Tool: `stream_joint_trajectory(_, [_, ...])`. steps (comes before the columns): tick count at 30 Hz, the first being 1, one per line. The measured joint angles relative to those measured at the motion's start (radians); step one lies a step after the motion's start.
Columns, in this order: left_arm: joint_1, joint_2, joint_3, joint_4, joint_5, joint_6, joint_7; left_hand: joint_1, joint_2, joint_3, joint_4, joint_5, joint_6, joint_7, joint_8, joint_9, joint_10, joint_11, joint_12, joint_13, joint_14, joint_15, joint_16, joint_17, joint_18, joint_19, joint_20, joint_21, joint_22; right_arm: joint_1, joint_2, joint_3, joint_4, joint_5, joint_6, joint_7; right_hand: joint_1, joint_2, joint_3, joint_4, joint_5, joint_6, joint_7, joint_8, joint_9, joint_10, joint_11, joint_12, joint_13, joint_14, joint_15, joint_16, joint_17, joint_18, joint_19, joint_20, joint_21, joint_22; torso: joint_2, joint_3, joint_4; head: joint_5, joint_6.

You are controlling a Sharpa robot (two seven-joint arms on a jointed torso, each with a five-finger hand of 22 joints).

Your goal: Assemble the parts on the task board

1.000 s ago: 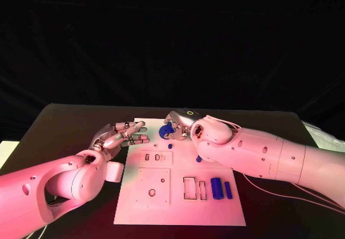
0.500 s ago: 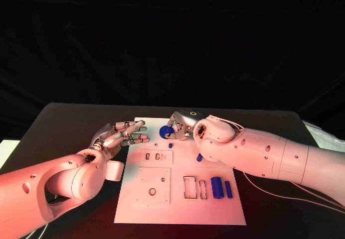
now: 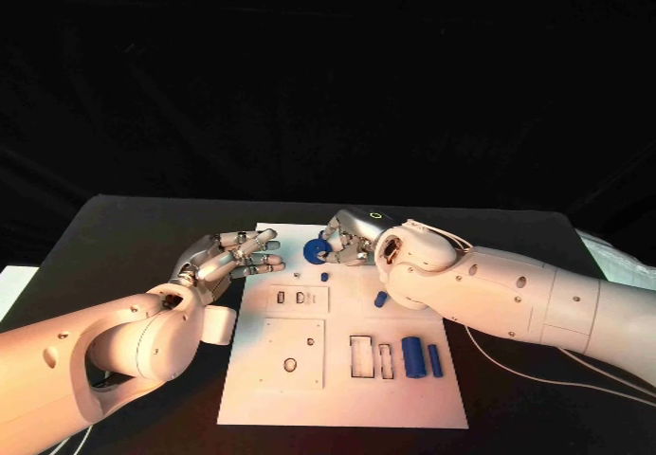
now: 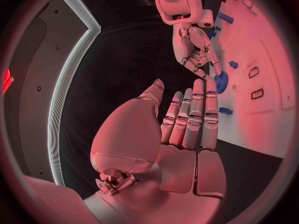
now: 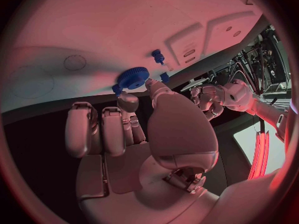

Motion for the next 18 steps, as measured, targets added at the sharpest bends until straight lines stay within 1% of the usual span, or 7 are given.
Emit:
stream_joint_trajectory(4, [0.0, -0.003, 0.0, 0.0, 0.001, -0.001, 0.003, 0.0, 0.0, 0.005, -0.006, 0.0, 0.0, 0.0, 0.0, 0.0, 0.0, 0.0, 0.0, 0.0, 0.0, 0.0, 0.0, 0.003, 0.0, 0.002, 0.002, 0.0, 0.0, 0.0, -0.074, 0.011, 0.037, 0.076, -0.022, 0.091, 0.049, 0.012, 0.024, -0.024, -0.042, -0.004, 0.004, -0.006, 0.0, 0.003, 0.0, 0.015, 0.019, 0.0, 0.0, 0.0, 0.0, 0.0, 0.0, 0.0, 0.0, -0.008, -0.001, 0.0012, -0.0024, 0.0, 0.002])
stream_joint_trajectory(6, [0.0, -0.004, 0.0, 0.002, 0.001, -0.002, 0.009, 0.005, 0.005, 0.008, -0.014, 0.0, 0.0, 0.0, 0.0, 0.0, 0.0, 0.0, 0.0, 0.0, 0.0, 0.0, 0.0, 0.007, 0.0, 0.008, 0.0, 0.0, 0.0, 0.006, -0.12, 0.013, 0.049, 0.139, -0.024, 0.156, 0.09, 0.014, 0.036, -0.054, -0.091, -0.004, 0.004, -0.009, 0.0, 0.003, 0.0, 0.03, 0.03, 0.0, 0.0, -0.005, 0.0, 0.0, -0.004, 0.004, -0.001, -0.018, -0.002, 0.0019, -0.0052, 0.001, 0.002])
stream_joint_trajectory(8, [0.0, -0.007, 0.0, 0.003, 0.001, -0.004, 0.014, 0.005, 0.005, 0.011, -0.017, 0.0, 0.0, 0.0, 0.0, 0.0, 0.005, -0.005, 0.0, 0.0, 0.0, 0.0, 0.0, 0.009, 0.0, 0.009, -0.002, 0.0, 0.0, 0.017, -0.164, 0.015, 0.058, 0.204, -0.024, 0.217, 0.137, 0.014, 0.05, -0.094, -0.117, -0.001, 0.005, -0.009, 0.001, 0.004, 0.0, 0.05, 0.049, 0.0, 0.0, -0.008, 0.0, 0.0, -0.011, 0.004, -0.006, -0.026, -0.003, 0.0025, -0.0086, 0.003, 0.003])
stream_joint_trajectory(12, [0.0, -0.008, 0.0, 0.005, 0.001, -0.005, 0.025, 0.011, 0.01, 0.015, -0.021, 0.0, 0.002, 0.002, 0.0, 0.0, 0.005, -0.005, 0.0, 0.0, 0.004, -0.004, 0.0, 0.011, 0.0, 0.013, -0.005, -0.004, 0.0, 0.035, -0.253, 0.019, 0.068, 0.34, -0.021, 0.338, 0.189, 0.009, 0.073, -0.145, -0.12, 0.01, 0.007, -0.009, 0.003, 0.016, -0.002, 0.079, 0.073, 0.0, 0.0, -0.008, 0.0, 0.0, -0.011, 0.004, -0.006, -0.021, -0.006, 0.007, -0.0176, 0.006, 0.005])
stream_joint_trajectory(13, [0.0, -0.008, 0.0, 0.005, 0.001, -0.005, 0.027, 0.011, 0.01, 0.015, -0.021, 0.0, 0.004, 0.004, 0.0, 0.0, 0.005, -0.005, 0.0, 0.0, 0.004, -0.004, 0.0, 0.011, 0.0, 0.013, -0.005, -0.004, 0.0, 0.036, -0.264, 0.019, 0.069, 0.358, -0.021, 0.354, 0.191, 0.007, 0.075, -0.147, -0.12, 0.011, 0.007, -0.009, 0.003, 0.016, -0.002, 0.079, 0.073, 0.0, 0.0, -0.008, 0.0, 0.0, -0.011, 0.004, -0.006, -0.021, -0.007, 0.0074, -0.0182, 0.006, 0.005])
stream_joint_trajectory(15, [0.0, -0.007, 0.0, 0.005, 0.001, -0.005, 0.031, 0.011, 0.01, 0.018, -0.023, 0.0, 0.004, 0.004, 0.0, 0.0, 0.009, -0.009, 0.0, 0.0, 0.004, -0.004, 0.0, 0.011, 0.0, 0.013, -0.005, -0.004, 0.0, 0.037, -0.289, 0.018, 0.069, 0.403, -0.018, 0.393, 0.191, 0.007, 0.075, -0.154, -0.12, 0.011, 0.007, -0.009, 0.003, 0.016, -0.002, 0.079, 0.072, 0.0, 0.0, -0.008, 0.0, 0.0, -0.011, 0.004, -0.006, -0.021, -0.008, 0.0101, -0.0231, 0.009, 0.005])
stream_joint_trajectory(18, [0.0, -0.005, 0.0, 0.004, 0.001, -0.005, 0.037, 0.011, 0.01, 0.018, -0.023, 0.0, 0.004, 0.004, 0.0, 0.0, 0.009, -0.009, 0.0, 0.0, 0.004, -0.004, 0.0, 0.011, 0.0, 0.013, -0.005, -0.004, 0.0, 0.037, -0.317, 0.017, 0.067, 0.455, -0.008, 0.441, 0.191, 0.007, 0.074, -0.155, -0.12, 0.011, 0.007, -0.009, 0.003, 0.016, -0.002, 0.074, 0.067, 0.0, 0.0, -0.008, 0.0, 0.0, -0.011, 0.004, -0.006, -0.021, -0.011, 0.0153, -0.0304, 0.013, 0.005])
